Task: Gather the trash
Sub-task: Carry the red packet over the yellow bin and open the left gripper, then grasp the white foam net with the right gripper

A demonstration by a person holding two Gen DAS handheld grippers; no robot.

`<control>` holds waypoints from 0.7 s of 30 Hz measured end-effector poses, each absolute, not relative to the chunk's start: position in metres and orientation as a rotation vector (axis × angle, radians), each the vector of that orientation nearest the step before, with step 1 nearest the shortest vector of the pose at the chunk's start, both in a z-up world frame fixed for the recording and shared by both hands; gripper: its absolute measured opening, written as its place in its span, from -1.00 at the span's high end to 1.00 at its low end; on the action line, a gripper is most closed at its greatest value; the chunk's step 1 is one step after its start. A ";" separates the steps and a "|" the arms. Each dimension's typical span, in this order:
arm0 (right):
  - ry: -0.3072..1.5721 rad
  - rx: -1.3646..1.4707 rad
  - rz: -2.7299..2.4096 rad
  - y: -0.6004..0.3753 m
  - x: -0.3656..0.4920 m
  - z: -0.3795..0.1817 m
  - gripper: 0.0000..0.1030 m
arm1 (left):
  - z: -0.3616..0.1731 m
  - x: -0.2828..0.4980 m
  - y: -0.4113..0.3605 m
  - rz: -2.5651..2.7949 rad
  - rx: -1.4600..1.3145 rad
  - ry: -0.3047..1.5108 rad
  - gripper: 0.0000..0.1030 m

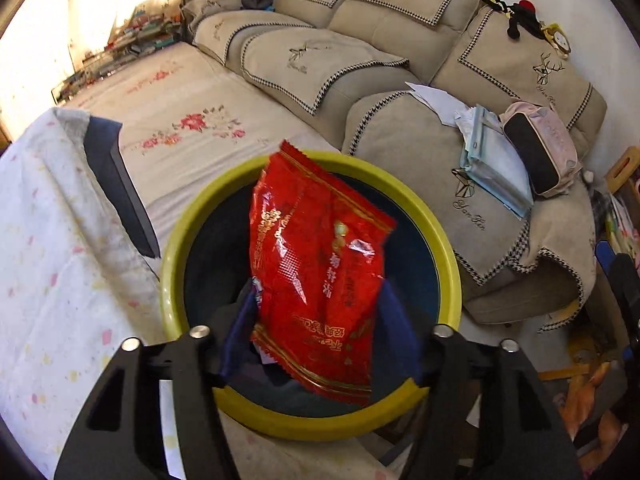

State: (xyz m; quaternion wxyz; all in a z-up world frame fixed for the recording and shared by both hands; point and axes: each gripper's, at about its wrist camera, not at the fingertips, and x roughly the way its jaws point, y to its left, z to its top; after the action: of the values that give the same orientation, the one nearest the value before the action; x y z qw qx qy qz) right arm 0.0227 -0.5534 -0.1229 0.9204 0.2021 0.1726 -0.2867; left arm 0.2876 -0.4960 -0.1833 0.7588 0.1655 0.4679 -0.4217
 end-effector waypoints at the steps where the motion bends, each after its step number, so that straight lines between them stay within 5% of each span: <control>1: 0.357 0.416 -0.589 -0.553 0.023 -0.123 -0.86 | -0.182 0.287 -0.495 -0.918 0.359 1.015 -0.29; 5: 0.366 0.424 -0.583 -0.551 0.026 -0.125 -0.86 | -0.174 0.288 -0.480 -0.899 0.364 0.990 -0.49; 21: 0.344 0.378 -0.561 -0.529 0.030 -0.106 -0.86 | -0.148 0.292 -0.422 -0.884 0.295 0.913 -0.58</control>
State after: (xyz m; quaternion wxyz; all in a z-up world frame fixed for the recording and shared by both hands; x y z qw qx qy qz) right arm 0.0297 -0.5294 -0.1061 0.9288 0.1846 0.1679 -0.2740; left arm 0.2916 -0.4216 -0.1482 0.7947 0.1374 0.4248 -0.4111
